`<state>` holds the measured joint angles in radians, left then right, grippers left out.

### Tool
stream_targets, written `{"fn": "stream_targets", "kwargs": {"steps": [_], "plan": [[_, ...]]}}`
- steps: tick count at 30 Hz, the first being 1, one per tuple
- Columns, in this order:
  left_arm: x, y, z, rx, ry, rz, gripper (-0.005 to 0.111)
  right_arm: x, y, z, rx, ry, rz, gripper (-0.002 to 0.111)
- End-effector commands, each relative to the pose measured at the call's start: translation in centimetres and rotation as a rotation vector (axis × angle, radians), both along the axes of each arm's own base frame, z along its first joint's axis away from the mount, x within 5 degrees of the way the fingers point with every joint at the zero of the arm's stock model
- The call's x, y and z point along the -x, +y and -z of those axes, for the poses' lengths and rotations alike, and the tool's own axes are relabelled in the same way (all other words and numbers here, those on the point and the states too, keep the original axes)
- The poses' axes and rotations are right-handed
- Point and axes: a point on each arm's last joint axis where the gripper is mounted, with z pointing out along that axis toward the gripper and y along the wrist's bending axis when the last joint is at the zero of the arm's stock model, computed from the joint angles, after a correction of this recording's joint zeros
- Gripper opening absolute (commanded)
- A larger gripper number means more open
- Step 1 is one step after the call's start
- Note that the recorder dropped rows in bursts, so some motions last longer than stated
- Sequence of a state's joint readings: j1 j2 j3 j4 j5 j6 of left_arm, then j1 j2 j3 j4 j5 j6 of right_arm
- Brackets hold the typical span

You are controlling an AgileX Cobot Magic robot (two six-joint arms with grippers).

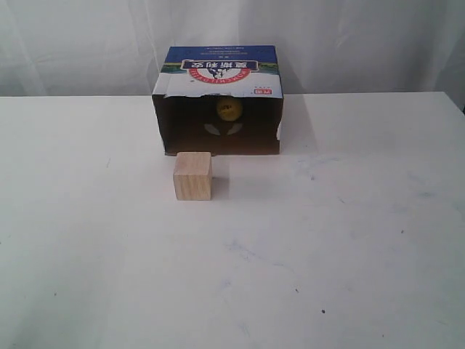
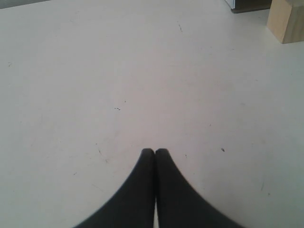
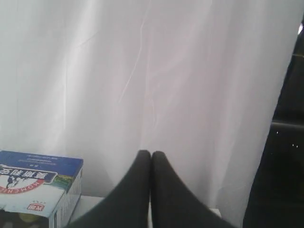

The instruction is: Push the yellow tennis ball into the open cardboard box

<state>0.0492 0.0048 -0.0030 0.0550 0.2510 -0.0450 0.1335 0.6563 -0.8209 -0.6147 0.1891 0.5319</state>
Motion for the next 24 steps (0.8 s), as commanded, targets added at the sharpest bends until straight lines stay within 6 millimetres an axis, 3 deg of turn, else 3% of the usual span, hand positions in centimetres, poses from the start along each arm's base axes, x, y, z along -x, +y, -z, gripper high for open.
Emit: {"fn": "stream_targets", "kwargs": {"steps": [1,3,9,16,21,24], "plan": [[0.0,0.0,0.1,0.004,-0.004,0.004,0.0,4.4,-1.2,1.9,-0.141,0.034,0.059,0.0],[0.0,0.0,0.1,0.004,-0.004,0.004,0.0,6.4,-1.8,2.6,-0.259,0.089,0.097,0.0],[0.0,0.0,0.1,0.004,-0.004,0.004,0.0,11.0,-3.5,4.5,-0.321,0.187,0.232,0.0],[0.0,0.0,0.1,0.004,-0.004,0.004,0.0,15.1,-4.5,4.9,-0.244,0.052,0.27,0.0],[0.0,0.0,0.1,0.004,-0.004,0.004,0.0,13.5,-3.8,6.6,-0.005,-0.145,0.256,0.0],[0.0,0.0,0.1,0.004,-0.004,0.004,0.0,10.8,-2.8,10.4,0.155,-0.122,0.215,0.0]]}}
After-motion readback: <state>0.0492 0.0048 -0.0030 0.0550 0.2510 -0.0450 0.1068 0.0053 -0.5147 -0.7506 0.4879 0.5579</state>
